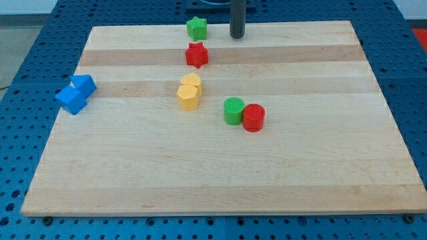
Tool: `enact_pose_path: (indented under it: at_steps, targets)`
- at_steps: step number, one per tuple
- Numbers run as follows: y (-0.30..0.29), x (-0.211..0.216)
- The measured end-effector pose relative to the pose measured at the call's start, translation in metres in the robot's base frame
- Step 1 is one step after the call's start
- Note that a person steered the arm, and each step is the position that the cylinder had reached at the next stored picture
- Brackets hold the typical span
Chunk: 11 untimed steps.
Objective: Place the green star at the top left
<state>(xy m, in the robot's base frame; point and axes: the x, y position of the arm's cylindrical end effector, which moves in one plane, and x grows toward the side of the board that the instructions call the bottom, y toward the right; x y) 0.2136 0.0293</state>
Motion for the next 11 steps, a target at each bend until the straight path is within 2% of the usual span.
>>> enact_pose_path:
  at_steps: [2,3,4,5,6,7,9,10,11]
  targets:
    - [-0.149,-0.009]
    - [-0.182,-0.009]
    - [-0.142,-0.006]
    - [-0.148,0.010]
    - [-0.188,0.015]
    - [-0.193,0.023]
    - [-0.252,0.023]
    - [-0.236,0.023]
    - [-0.202,0.047]
